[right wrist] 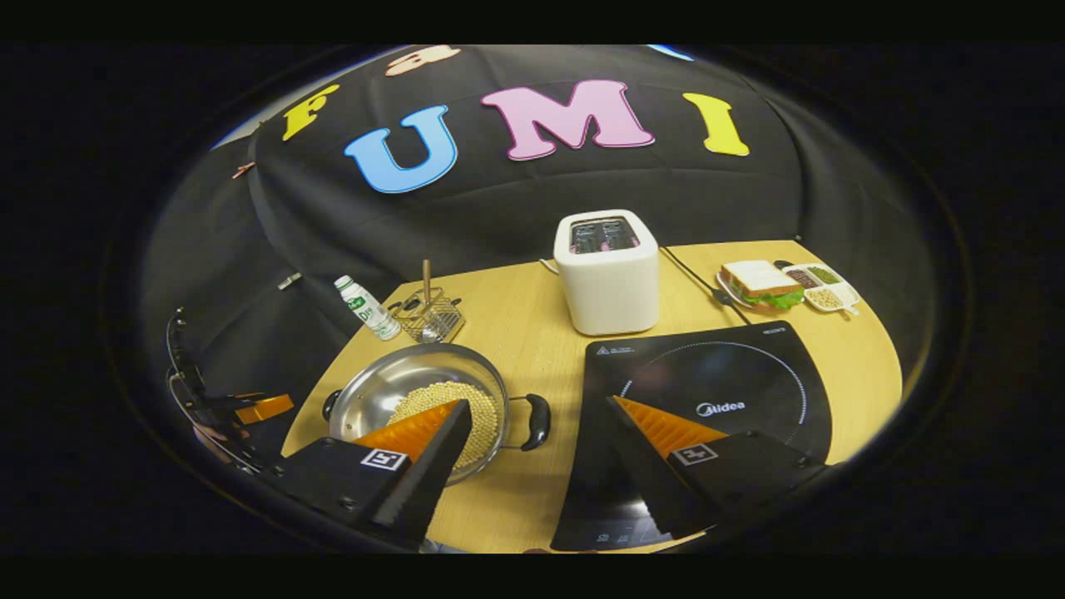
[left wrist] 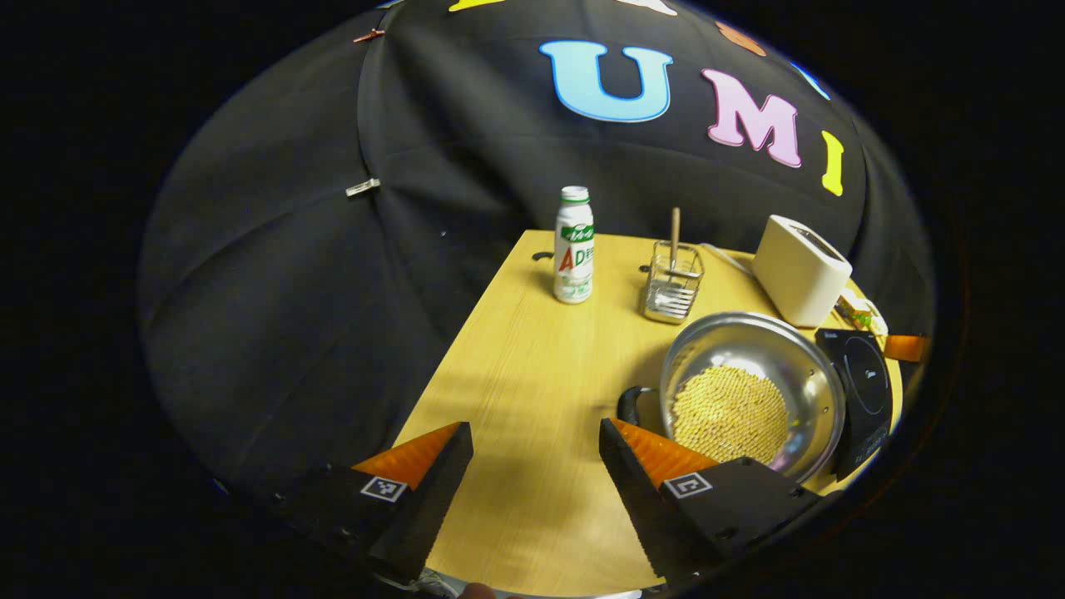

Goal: First push the handle of the pot to place it horizontally, then grasp the pot with both hands and set it on the induction cooktop.

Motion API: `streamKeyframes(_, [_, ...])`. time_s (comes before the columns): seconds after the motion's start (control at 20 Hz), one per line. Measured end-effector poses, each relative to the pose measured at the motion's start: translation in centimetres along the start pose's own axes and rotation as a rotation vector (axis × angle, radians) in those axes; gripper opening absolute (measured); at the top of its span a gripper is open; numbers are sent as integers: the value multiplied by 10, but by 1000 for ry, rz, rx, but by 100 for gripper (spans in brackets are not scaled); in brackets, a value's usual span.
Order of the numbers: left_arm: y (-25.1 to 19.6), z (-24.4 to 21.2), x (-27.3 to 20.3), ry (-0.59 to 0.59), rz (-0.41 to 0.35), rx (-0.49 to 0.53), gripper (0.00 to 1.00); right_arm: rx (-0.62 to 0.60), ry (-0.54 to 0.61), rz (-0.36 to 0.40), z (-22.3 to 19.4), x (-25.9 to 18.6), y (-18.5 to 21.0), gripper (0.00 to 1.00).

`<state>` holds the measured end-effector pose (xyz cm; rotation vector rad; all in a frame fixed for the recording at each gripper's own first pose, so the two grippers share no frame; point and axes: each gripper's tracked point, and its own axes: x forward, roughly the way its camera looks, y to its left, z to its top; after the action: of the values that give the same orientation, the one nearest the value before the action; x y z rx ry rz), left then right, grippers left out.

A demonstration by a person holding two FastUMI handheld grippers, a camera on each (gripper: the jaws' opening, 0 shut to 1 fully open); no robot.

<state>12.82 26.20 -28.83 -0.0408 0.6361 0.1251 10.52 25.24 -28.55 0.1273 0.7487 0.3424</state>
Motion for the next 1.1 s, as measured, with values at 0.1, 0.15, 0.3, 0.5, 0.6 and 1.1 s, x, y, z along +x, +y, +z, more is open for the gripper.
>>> streamKeyframes(0.1, [-12,12,11,-45,-21,13,96,-19,21,8,-10,20,4,99])
streamKeyframes(0.15, [-19,15,17,-49,-35,19,96,-23,38,14,-16,27,6,99])
streamKeyframes(0.3, [-44,17,39,-45,-96,15,96,-41,67,13,-28,53,9,99])
streamKeyframes(0.5, [-60,5,68,-12,-139,-68,96,-35,83,0,-37,78,9,99])
streamKeyframes(0.6, [-65,-7,79,24,-168,-102,98,-18,97,-1,-42,86,9,99])
streamKeyframes(1.1, [-93,-34,111,122,-258,-185,93,-35,118,2,-64,106,22,96])
